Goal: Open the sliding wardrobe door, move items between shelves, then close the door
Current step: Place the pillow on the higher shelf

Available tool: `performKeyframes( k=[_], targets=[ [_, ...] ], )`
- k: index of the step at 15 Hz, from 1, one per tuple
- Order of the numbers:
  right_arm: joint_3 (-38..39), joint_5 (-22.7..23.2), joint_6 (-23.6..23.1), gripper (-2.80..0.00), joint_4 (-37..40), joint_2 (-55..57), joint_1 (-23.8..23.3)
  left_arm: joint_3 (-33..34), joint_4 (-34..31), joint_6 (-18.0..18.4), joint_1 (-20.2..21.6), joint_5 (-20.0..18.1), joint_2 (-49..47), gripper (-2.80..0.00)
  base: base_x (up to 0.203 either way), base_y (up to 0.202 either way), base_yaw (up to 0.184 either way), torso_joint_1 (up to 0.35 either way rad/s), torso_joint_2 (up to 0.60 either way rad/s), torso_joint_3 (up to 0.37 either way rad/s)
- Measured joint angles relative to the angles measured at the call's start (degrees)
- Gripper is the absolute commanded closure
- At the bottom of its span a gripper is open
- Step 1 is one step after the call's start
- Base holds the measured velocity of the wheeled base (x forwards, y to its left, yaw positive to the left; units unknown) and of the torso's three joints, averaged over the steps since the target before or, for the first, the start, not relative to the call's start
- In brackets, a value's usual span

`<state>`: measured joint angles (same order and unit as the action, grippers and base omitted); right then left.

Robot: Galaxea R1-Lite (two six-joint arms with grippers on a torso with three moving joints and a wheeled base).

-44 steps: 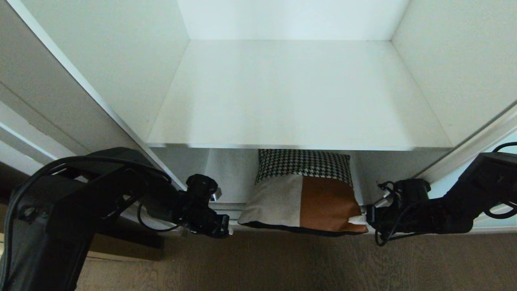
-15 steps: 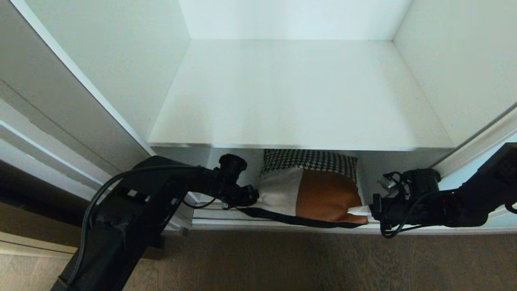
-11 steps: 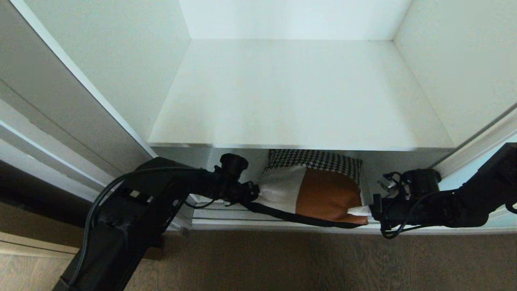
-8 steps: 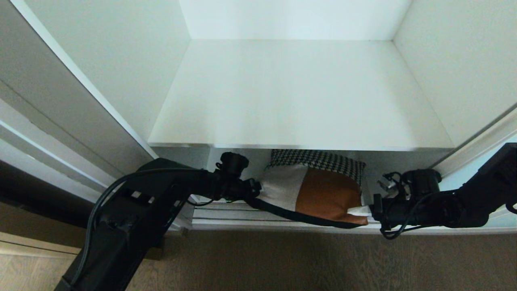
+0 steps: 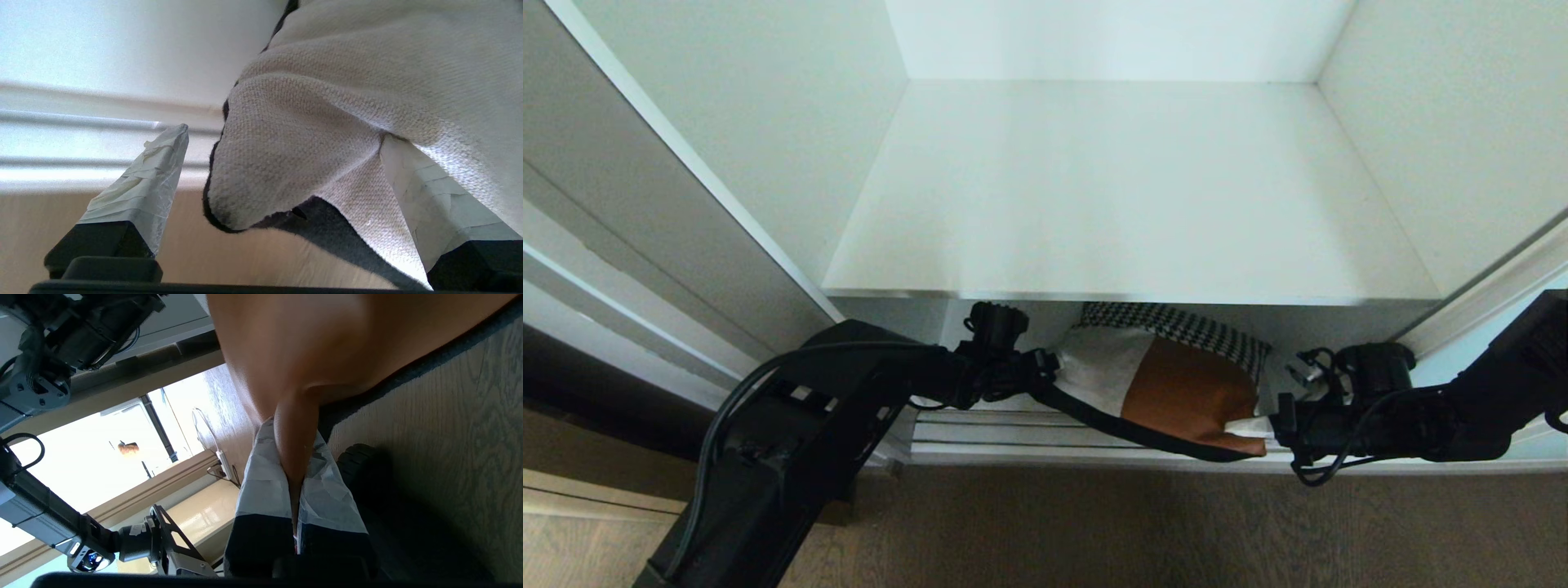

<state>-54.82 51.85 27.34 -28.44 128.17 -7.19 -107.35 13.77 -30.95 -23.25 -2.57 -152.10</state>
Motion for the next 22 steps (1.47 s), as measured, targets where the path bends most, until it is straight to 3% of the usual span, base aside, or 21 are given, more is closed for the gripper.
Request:
performKeyframes(
  k=[5,6,22],
  targets=[
    [0.06,-0.04,0.02,0.0,0.11,0.11,0.0,-0.87,2.05,0.44,-1.27,-0.56,-0.16,-2.8,0.0,0.0,0.0,0.0,0.0,0.0],
    [0.06,-0.04,0.0,0.0,0.16,0.11,0.0,-1.21,2.04,0.44,-1.3,-0.56,-0.25,0.0,0.0,0.0,0.0,0.0,0.0,0.0],
    [0.36,-0.28,-0.8,0.0,0.27,0.3,0.0,-0.65,2.09,-0.27,-1.71,-0.67,-0.65,0.0,0.0,0.0,0.0,0.0,0.0,0.0]
  ],
)
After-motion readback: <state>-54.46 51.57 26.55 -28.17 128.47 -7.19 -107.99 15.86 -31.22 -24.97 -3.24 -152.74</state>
